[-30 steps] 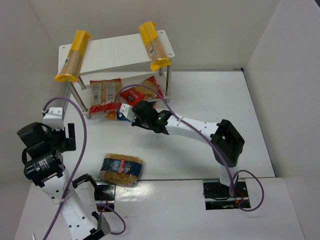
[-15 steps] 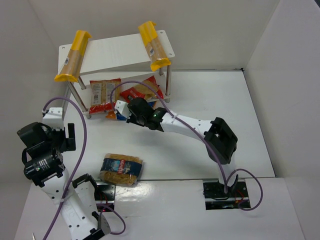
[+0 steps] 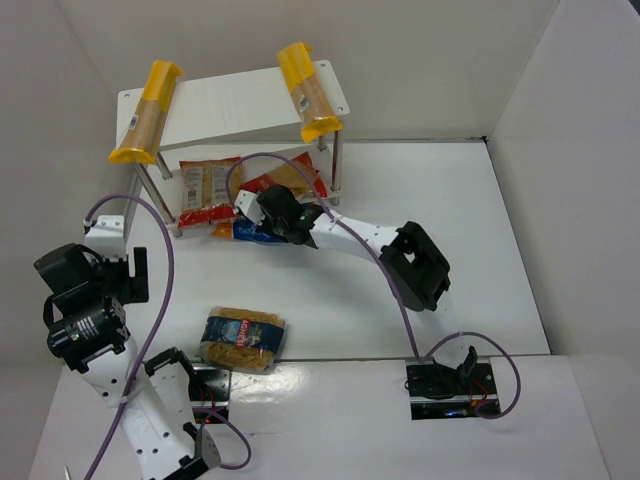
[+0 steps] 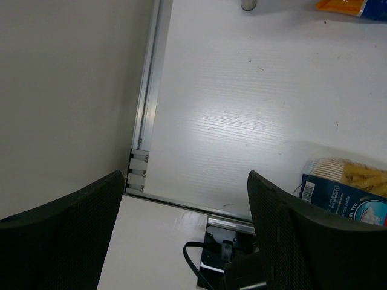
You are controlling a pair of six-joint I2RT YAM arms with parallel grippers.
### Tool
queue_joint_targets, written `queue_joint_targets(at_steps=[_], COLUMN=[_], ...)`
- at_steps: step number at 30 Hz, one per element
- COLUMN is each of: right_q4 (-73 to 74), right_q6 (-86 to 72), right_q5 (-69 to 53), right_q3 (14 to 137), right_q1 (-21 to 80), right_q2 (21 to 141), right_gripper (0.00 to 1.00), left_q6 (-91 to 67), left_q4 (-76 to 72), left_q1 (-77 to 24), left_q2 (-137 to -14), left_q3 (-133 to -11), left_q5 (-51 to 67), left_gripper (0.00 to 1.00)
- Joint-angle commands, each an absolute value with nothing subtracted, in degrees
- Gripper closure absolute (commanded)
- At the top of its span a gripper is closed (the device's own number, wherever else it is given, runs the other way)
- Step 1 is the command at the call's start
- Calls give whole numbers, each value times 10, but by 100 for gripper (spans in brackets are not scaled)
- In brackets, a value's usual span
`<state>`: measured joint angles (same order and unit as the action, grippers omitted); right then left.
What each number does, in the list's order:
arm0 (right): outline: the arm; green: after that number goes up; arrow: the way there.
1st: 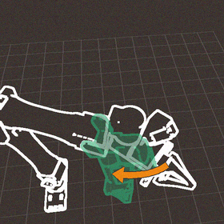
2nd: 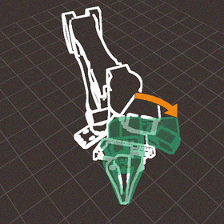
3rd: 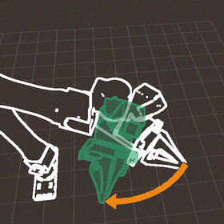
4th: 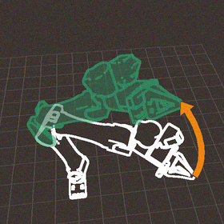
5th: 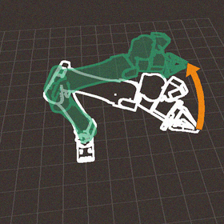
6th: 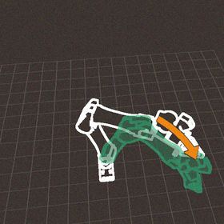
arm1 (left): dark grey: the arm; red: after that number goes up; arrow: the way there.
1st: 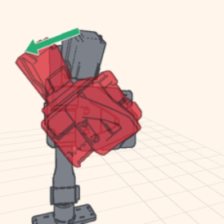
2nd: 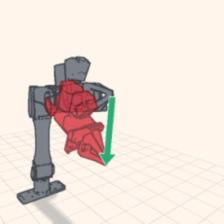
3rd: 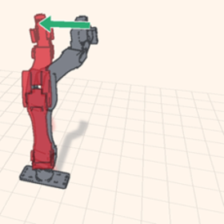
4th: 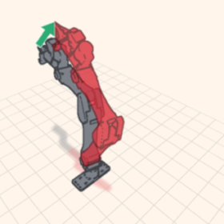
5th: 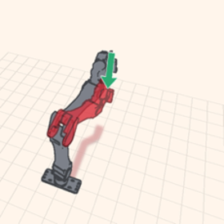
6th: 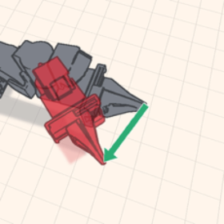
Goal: Place and organize the pasta boxes and bags onto the shelf
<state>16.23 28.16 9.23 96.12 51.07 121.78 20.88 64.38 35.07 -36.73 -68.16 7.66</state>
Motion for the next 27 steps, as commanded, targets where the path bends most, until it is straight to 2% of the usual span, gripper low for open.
queue_joint_targets(at_steps=[1,27], right_q4=[111,68], right_q6=[281,268], right_q5=[92,135], right_q3=[1003,1164], right_q1=[498,492], right_q2=[1221,1343], right_gripper=[100,100], left_q6=[213,213], left_q4=[640,635], left_q1=[354,354], left_q2=[-376,-387], left_q3=[-698,-708], left_q5=[67,46], left_gripper=[12,12])
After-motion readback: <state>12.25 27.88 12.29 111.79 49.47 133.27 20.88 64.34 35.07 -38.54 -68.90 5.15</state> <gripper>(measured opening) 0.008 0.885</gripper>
